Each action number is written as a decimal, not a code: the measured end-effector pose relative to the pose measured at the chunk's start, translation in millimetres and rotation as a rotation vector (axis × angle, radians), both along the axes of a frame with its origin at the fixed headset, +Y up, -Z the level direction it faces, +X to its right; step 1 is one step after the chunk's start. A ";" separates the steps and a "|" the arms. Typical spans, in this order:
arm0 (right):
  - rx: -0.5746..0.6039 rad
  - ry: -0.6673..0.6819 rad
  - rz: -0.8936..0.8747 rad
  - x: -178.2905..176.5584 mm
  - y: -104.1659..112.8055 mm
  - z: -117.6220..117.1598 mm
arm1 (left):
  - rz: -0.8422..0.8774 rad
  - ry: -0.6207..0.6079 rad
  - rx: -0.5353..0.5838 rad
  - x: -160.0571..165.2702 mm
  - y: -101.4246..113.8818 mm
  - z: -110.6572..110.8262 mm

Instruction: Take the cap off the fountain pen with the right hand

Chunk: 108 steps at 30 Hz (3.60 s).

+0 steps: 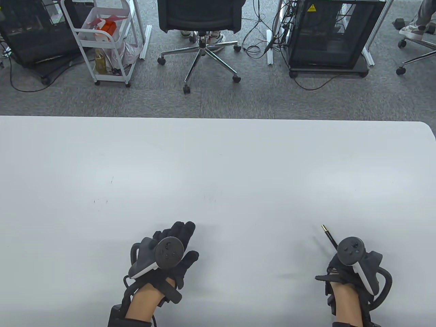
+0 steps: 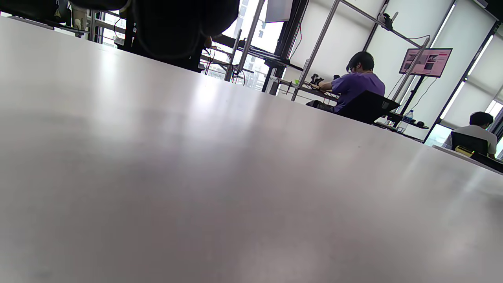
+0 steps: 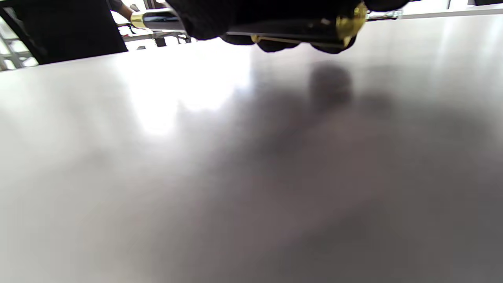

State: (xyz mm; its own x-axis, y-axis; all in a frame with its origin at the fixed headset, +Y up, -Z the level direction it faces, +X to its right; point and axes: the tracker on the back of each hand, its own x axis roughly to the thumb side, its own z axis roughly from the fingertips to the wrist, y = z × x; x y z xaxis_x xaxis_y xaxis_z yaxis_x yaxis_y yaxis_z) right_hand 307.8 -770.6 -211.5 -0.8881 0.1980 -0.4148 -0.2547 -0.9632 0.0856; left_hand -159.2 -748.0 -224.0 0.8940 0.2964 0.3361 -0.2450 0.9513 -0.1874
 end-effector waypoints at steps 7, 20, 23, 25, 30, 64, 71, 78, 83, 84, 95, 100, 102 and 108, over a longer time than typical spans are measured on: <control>0.131 0.211 -0.031 -44.1 22.9 -8.8 | 0.002 -0.007 0.017 2.6 1.5 0.6; 0.207 0.601 -0.175 -142.9 30.6 -8.7 | 0.012 -0.134 0.156 38.6 18.2 12.4; 0.230 0.684 -0.206 -163.5 32.9 -5.4 | 0.020 -0.172 0.190 50.4 21.5 17.0; 0.237 0.741 -0.244 -174.0 33.7 -3.4 | 0.008 -0.196 0.221 57.8 23.3 19.9; 0.252 0.834 -0.252 -191.8 38.6 3.2 | -0.060 -0.244 0.230 73.8 22.3 25.0; 0.419 0.984 -0.254 -216.2 56.5 20.3 | -0.087 -0.144 0.279 69.1 34.0 23.3; 0.468 1.011 -0.212 -219.1 56.6 22.0 | -0.083 -0.116 0.229 62.1 38.0 19.2; 0.447 1.007 -0.142 -219.4 52.1 19.5 | -0.097 -0.139 0.230 57.7 28.6 19.3; 0.430 0.909 -0.153 -202.2 45.5 11.0 | -0.129 -0.094 0.230 50.3 26.3 14.9; 0.428 0.897 -0.150 -200.6 44.7 9.7 | -0.129 -0.083 0.222 48.2 25.9 13.7; 0.206 0.823 0.019 -207.4 15.0 -6.2 | -0.148 0.075 0.243 20.2 25.3 5.0; 0.128 0.903 0.052 -225.8 5.7 -1.3 | -0.127 0.079 0.241 21.5 25.8 4.1; 0.129 0.939 0.088 -235.6 3.4 1.0 | -0.135 0.073 0.230 22.7 25.2 3.6; 0.133 0.989 0.160 -248.9 -3.0 3.2 | -0.127 0.065 0.219 23.8 24.1 2.4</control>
